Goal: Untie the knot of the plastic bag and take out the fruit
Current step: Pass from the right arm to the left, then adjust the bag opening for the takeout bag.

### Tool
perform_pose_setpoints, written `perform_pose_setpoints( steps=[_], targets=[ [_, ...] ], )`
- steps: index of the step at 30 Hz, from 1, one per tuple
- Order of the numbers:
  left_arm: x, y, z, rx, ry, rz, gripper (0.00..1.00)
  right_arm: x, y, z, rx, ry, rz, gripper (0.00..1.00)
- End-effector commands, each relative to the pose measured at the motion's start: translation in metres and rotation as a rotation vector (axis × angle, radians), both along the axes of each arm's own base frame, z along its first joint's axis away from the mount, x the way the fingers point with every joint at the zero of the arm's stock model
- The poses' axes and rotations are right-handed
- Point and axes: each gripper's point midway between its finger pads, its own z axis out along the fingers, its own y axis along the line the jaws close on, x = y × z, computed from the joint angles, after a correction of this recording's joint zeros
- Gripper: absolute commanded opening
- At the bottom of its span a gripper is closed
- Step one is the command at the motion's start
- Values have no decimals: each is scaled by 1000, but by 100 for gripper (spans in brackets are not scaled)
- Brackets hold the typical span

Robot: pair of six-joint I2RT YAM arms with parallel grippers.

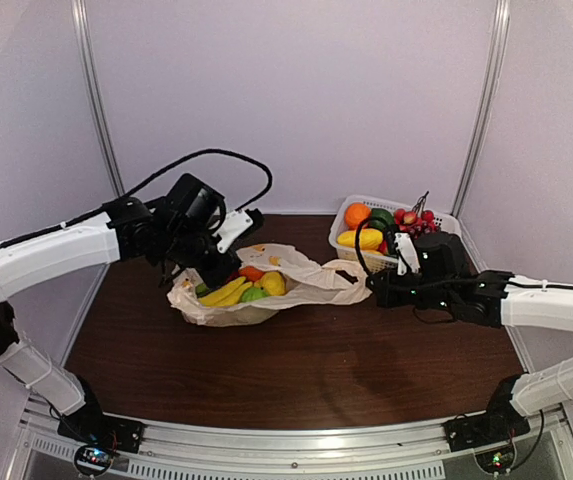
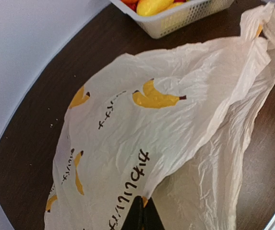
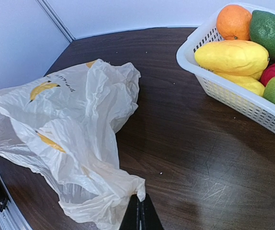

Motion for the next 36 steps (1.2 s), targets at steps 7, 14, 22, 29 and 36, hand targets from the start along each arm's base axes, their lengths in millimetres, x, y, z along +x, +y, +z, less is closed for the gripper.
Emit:
perform_pose_setpoints(
  steps=[7, 14, 22, 29, 36],
  targets=[
    [-30, -14, 61, -471, 28, 54, 0, 36, -12, 36, 4, -53, -143, 0],
    [-29, -11, 61, -567, 59, 138, 0, 15, -18, 43, 72, -32, -117, 62],
    [-22, -11, 72, -624, 48, 182, 0, -38, -10, 51, 306, -14, -20, 100],
    [-18, -7, 83, -653, 26, 220, 0, -67, 23, 36, 384, 12, -21, 100],
    [-22, -5, 98, -682, 8, 202, 0, -80, 67, 21, 485, 68, -57, 100]
  ],
)
